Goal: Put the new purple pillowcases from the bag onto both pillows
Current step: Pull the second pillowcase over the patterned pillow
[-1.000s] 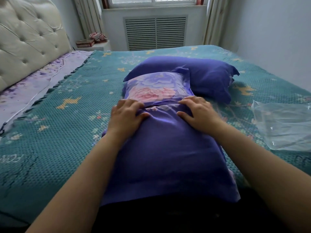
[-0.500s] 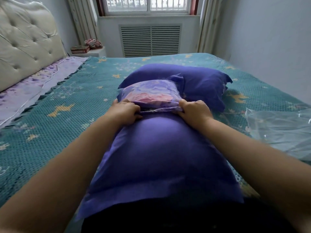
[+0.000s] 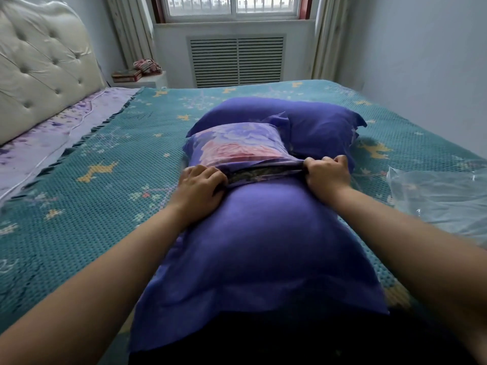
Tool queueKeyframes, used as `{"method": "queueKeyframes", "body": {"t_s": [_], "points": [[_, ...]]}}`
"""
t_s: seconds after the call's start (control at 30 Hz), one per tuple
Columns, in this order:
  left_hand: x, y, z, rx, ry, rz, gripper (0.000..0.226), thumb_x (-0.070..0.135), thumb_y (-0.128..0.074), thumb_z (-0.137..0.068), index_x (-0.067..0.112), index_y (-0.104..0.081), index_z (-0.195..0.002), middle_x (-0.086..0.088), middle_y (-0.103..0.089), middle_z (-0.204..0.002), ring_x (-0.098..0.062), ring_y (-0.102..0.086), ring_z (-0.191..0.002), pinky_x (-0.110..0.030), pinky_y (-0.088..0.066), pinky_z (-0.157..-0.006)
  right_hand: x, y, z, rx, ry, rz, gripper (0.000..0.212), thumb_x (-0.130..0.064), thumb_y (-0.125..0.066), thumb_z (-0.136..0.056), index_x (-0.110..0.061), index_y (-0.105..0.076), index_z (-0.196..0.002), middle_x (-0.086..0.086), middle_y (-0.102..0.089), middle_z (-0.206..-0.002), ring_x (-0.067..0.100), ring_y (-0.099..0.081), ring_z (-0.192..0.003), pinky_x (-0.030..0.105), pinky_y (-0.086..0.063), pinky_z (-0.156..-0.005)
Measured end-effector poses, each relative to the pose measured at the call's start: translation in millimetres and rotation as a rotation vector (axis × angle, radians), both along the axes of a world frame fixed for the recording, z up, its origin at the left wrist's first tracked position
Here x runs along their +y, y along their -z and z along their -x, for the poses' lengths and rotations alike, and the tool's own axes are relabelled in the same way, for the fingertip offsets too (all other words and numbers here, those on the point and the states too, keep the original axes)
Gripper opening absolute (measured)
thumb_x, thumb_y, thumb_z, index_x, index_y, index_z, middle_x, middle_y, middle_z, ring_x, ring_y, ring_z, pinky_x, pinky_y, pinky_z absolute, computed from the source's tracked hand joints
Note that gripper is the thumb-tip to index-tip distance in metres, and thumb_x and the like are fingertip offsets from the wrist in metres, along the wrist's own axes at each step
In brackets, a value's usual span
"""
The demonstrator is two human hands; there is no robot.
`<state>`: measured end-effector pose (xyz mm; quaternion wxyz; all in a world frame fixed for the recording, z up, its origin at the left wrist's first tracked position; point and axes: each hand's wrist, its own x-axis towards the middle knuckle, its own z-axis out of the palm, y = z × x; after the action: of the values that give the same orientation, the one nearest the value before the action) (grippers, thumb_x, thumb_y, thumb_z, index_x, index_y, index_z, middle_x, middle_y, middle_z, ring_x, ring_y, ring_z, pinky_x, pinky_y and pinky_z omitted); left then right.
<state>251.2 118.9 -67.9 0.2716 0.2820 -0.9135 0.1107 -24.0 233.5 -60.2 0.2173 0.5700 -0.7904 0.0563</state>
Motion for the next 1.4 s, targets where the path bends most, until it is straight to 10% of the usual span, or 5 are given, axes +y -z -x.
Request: {"method": "queueKeyframes", "body": {"t_s": [0.2,0.4,0.73,1.03,1.4], "points": [[-6.4,-13.1,-11.7,-0.529,-0.301,-0.139,0.033,0.042,-0.051,-0.081,0.029,-0.064,-0.109,0.0,-0.045,-0.126,-0.026,-0.034,-0.125,-0.05,-0.021,-0.106,0.3,21.7,-26.5,0.012,-0.358,0.253,0.011,-0.025,-0.061,-0.08,-0.018,-0.065,-0.073,0.003,-0.065,-0.069,0.026,-0.061,-0.073,0.038,-0.035,-0.083],[-25.9,-0.2,-26.2,-0.233,-0.517,-0.01,0.019,0.016,-0.053,-0.07,0.004,-0.067,-0.068,-0.019,-0.056,-0.086,-0.038,-0.054,-0.083,-0.045,-0.042,-0.069,16.2,-12.3,-23.7,-0.238,-0.227,-0.024,0.042,-0.027,-0.047,-0.075,-0.018,-0.062,-0.114,0.004,-0.045,-0.131,0.03,-0.036,-0.125,0.038,-0.03,-0.102],[-5.6,12.7,-15.3,-0.112,-0.245,0.106,0.014,0.017,-0.059,-0.078,0.016,-0.066,-0.089,-0.008,-0.053,-0.111,-0.03,-0.043,-0.099,-0.044,-0.039,-0.082,15.0,-28.7,7.2,-0.556,0.075,-0.108,0.012,-0.032,-0.064,-0.077,-0.021,-0.06,-0.081,0.005,-0.065,-0.093,0.027,-0.062,-0.094,0.03,-0.041,-0.071],[-6.6,-62.1,29.9,-0.223,0.078,-0.878,0.047,0.057,-0.052,-0.075,0.014,-0.067,-0.088,0.002,-0.061,-0.081,-0.011,-0.052,-0.08,-0.03,-0.041,-0.077,-10.1,-45.9,-13.3,-1.276,-0.326,-0.2,0.03,-0.033,-0.071,-0.082,-0.011,-0.053,-0.07,0.001,-0.04,-0.06,0.009,-0.036,-0.059,0.022,-0.03,-0.052],[-28.0,-91.7,65.9,-0.19,0.159,-1.002,0.009,0.028,-0.071,-0.083,0.025,-0.064,-0.088,0.001,-0.065,-0.085,-0.012,-0.056,-0.079,-0.029,-0.046,-0.08,-40.1,-59.0,-28.1,-1.098,-0.486,-0.109,0.024,0.003,-0.063,-0.083,-0.018,-0.069,-0.093,0.001,-0.067,-0.085,0.009,-0.055,-0.079,0.028,-0.047,-0.084]]}}
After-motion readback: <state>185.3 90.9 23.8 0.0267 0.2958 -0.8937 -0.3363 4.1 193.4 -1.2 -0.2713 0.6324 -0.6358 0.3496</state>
